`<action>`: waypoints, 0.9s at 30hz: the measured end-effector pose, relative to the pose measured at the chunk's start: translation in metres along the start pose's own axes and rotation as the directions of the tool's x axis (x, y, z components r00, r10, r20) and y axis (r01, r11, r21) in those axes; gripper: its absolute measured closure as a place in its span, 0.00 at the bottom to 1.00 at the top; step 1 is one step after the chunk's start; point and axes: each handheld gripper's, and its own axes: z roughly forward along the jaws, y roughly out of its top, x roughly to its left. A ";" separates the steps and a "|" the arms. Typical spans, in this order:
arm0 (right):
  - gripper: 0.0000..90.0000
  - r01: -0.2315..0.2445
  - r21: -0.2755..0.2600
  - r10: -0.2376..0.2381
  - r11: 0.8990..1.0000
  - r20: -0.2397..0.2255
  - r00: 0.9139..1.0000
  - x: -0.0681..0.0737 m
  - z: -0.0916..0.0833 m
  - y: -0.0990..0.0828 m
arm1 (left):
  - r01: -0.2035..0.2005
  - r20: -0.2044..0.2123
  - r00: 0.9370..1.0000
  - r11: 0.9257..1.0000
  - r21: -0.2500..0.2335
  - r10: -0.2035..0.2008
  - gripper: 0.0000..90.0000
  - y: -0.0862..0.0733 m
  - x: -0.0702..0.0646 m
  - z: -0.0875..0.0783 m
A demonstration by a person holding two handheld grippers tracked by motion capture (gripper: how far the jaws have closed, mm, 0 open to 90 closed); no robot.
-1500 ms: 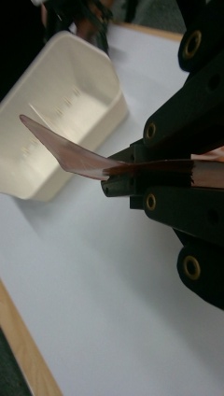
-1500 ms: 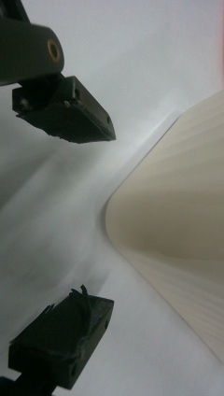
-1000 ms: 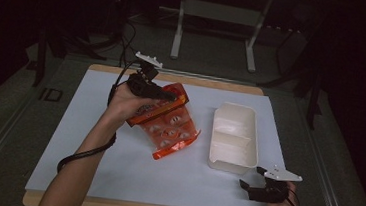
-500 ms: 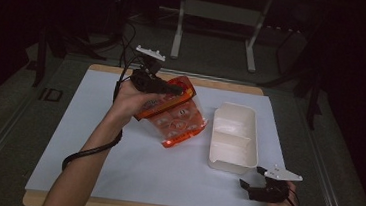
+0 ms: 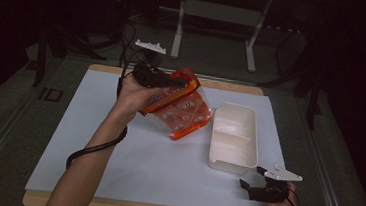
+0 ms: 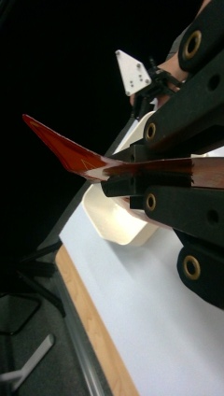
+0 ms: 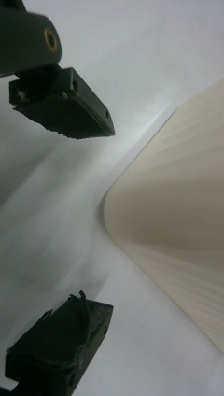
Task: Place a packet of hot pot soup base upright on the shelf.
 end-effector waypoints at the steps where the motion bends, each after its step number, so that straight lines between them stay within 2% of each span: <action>1: 0.14 0.000 0.000 0.000 1.000 0.000 1.000 0.000 0.000 0.000 | 0.000 0.002 1.000 1.000 -0.004 0.000 1.00 0.002 -0.001 0.000; 12: 0.14 -0.002 -0.003 0.002 1.000 -0.003 1.000 0.000 0.000 0.000 | 0.002 0.015 1.000 0.999 -0.047 -0.002 1.00 0.018 -0.006 0.004; 20: 0.14 -0.010 -0.008 0.010 1.000 0.000 1.000 -0.001 -0.001 0.000 | -0.012 0.034 0.999 0.998 -0.055 0.014 1.00 0.027 -0.012 0.009; 27: 0.14 -0.022 -0.016 0.023 1.000 0.035 0.999 -0.003 0.002 0.003 | -0.010 0.051 0.999 0.998 -0.058 0.013 1.00 0.033 -0.014 0.018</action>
